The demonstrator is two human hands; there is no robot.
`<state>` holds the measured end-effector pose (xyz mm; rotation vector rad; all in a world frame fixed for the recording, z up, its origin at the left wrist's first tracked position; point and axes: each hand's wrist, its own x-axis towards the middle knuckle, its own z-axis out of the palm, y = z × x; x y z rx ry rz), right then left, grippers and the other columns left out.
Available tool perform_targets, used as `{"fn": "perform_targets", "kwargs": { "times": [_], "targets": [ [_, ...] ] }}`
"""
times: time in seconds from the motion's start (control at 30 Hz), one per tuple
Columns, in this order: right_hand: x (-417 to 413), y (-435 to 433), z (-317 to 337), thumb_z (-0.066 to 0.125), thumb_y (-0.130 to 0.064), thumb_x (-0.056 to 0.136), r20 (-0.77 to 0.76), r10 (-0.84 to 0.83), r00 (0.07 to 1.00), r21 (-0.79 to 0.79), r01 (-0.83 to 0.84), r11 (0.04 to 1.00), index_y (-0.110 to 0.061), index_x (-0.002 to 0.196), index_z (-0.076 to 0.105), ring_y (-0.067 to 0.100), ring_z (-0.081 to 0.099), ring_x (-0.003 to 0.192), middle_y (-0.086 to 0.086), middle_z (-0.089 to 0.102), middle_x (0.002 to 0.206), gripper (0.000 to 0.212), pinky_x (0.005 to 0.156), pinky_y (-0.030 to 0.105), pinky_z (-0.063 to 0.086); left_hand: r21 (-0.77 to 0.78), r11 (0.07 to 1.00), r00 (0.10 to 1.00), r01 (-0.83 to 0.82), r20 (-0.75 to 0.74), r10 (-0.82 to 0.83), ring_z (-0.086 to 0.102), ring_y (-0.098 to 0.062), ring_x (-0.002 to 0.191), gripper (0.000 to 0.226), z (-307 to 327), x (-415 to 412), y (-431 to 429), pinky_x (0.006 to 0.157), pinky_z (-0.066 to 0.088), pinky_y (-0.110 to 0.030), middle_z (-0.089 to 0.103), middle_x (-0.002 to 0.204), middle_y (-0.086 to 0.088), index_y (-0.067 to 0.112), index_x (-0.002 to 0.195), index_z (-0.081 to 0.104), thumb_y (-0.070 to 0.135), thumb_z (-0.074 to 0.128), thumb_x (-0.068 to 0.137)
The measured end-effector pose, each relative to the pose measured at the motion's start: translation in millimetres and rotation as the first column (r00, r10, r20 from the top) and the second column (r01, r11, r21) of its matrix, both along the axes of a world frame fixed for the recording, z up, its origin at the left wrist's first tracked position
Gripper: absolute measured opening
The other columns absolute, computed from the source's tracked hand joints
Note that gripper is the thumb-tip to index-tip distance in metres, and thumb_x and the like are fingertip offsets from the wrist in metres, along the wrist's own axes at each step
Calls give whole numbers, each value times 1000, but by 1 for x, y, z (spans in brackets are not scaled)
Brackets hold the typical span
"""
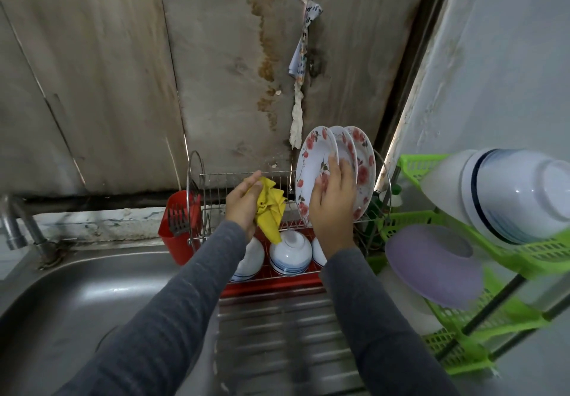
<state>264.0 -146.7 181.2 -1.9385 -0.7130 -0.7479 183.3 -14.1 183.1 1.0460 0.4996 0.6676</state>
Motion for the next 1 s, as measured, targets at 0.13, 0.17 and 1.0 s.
{"fn": "perform_targets", "kwargs": {
  "times": [0.13,0.17,1.0],
  "targets": [
    [-15,-17,-9,45,-24,102,67,-8,998,-62,12,998,-7,148,42,37,37,141,19,41,152,49,115,48,33,-36,999,997,-22,67,25,67,-23,109,38,3,-23,-14,88,58,-36,65,128,-11,17,137,57,7,54,100],
    [-19,-22,-14,50,-20,100,84,5,996,-73,1,997,-7,146,44,37,39,140,18,43,150,48,115,49,35,-39,999,996,-22,82,25,68,-22,109,38,2,-30,-18,87,58,-35,66,128,-12,16,137,57,6,54,100],
    [-206,-26,-160,49,-19,97,-552,523,650,-596,-746,297,1,112,65,40,59,110,24,64,116,29,94,46,47,-303,802,855,-515,-126,502,68,-22,87,39,-150,-302,-116,85,57,-39,73,103,-8,10,138,53,1,49,100]
  ]
}}
